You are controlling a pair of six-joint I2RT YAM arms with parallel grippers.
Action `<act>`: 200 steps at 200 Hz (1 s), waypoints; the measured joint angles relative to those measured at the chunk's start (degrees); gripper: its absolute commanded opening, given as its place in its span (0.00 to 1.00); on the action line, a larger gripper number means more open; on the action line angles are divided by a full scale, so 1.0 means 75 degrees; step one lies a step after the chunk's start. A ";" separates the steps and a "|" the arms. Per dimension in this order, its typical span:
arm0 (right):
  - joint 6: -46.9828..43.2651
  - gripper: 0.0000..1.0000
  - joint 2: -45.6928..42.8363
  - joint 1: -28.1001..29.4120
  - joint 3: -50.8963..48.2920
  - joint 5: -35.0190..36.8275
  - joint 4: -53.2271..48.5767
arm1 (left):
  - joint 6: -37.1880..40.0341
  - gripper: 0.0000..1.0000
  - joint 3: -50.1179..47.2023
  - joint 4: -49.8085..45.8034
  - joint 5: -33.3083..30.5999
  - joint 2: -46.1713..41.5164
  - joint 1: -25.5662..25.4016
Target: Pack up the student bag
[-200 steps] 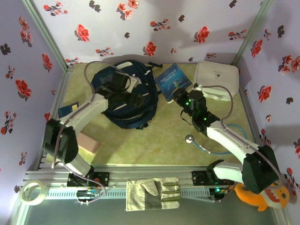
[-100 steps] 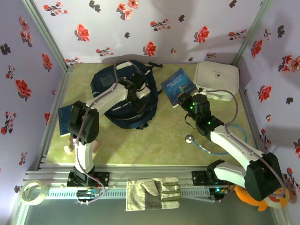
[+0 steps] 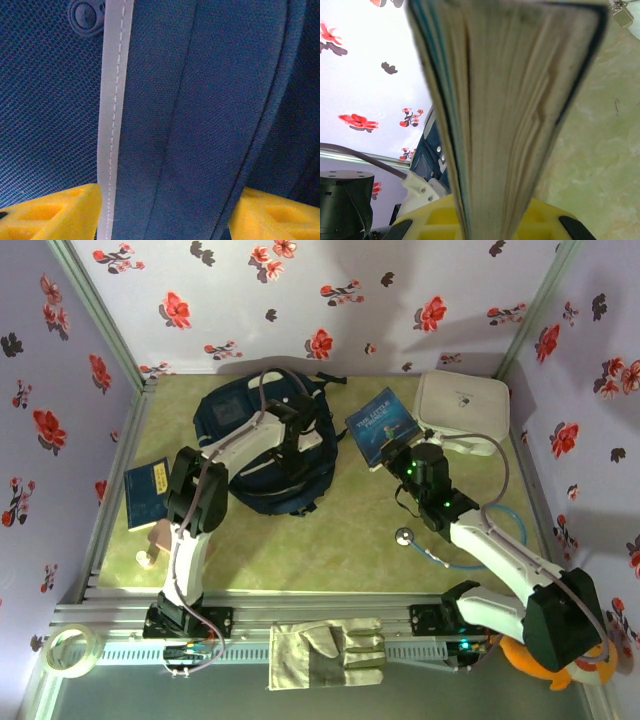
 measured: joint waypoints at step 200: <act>-0.0207 0.12 -0.0769 -0.0032 -0.0968 -0.1192 0.0376 | -0.0813 0.00 -0.0586 0.1842 -0.0551 -0.2387 -0.0090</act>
